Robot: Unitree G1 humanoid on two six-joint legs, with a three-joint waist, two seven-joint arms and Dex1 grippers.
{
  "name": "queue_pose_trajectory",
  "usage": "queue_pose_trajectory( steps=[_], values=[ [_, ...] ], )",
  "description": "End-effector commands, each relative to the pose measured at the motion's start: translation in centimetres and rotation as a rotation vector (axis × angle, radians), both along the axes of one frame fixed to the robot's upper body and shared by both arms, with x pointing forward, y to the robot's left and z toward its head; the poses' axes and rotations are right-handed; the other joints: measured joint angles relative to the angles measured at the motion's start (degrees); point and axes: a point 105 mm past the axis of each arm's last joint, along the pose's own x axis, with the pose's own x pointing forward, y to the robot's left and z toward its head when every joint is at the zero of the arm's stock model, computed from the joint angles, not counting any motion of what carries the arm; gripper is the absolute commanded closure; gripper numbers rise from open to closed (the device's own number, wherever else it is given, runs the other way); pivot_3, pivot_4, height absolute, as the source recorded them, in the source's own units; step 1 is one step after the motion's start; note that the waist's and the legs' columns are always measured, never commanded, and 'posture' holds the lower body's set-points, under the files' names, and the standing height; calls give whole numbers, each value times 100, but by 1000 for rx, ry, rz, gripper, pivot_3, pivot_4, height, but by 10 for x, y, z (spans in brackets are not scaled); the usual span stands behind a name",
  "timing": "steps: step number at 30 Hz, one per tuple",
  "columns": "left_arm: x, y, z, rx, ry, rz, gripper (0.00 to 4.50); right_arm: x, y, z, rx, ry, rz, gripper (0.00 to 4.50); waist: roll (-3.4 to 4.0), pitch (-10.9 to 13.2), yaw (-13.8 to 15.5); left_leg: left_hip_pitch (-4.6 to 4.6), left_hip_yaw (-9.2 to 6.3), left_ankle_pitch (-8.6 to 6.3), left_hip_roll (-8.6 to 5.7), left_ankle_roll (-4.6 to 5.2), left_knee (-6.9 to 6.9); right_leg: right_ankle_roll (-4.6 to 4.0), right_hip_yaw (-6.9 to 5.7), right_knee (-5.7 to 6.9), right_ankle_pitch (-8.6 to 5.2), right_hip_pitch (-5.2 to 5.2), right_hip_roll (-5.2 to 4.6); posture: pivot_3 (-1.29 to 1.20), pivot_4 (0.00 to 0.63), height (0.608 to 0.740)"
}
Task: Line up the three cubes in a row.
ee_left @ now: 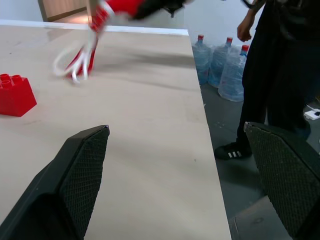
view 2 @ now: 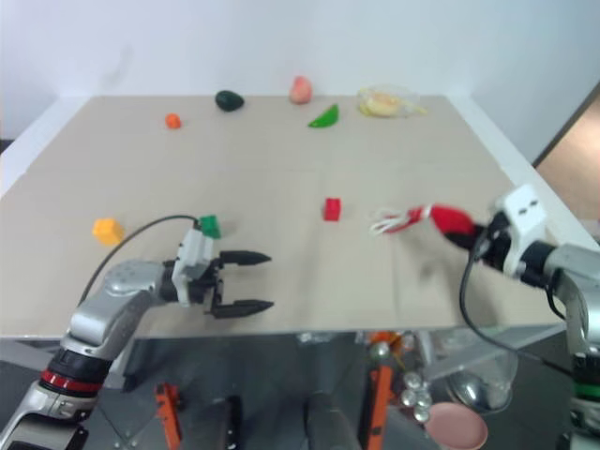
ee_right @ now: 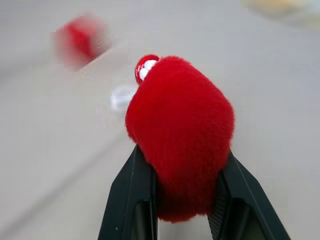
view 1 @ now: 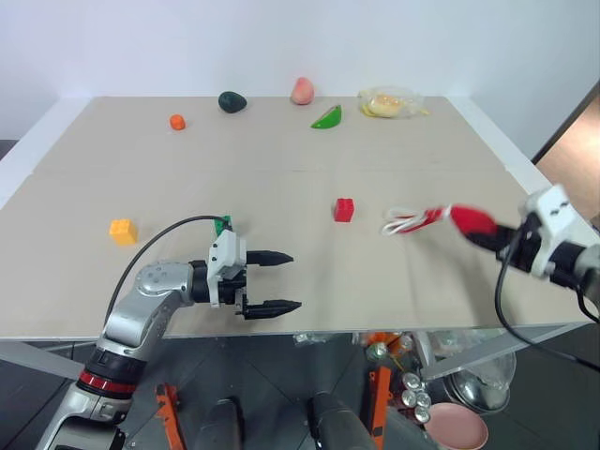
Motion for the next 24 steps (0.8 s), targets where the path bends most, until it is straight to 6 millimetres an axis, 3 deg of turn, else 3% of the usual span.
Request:
queue_pose_trajectory(
  steps=[1,4,9,14,20,24],
  values=[
    [3,-2,8,-10,-29,-4,0,18,-9,6,-6,-86,-168,3392,0,0,-1,1,-1,0,0,0,-1,0,0,0,0,0,1,0,150,740],
    [6,-3,12,-19,-41,8,0,44,-13,-9,7,-98,-321,3392,1,0,-8,-1,0,0,0,0,0,1,1,0,0,1,1,0,150,740],
    [5,3,13,-17,-49,38,0,65,-16,-27,49,-92,-436,1862,6,0,2,-7,0,1,-4,2,-6,8,5,0,-3,-1,0,0,150,740],
    [2,11,14,-25,-40,89,0,78,-3,-30,88,-118,-422,82,6,1,3,-9,-1,-6,-5,12,-11,14,8,0,-10,0,0,0,150,740],
    [-2,17,11,-17,-30,124,0,84,14,-25,102,-153,-381,31,7,0,-2,-6,-1,-6,-4,14,-12,13,8,0,-9,1,1,0,150,740],
    [-2,17,11,-29,-23,138,0,84,16,3,168,-262,-384,31,7,0,-1,-6,0,-5,-5,15,-8,10,8,0,-7,2,0,0,150,740]
  ],
)
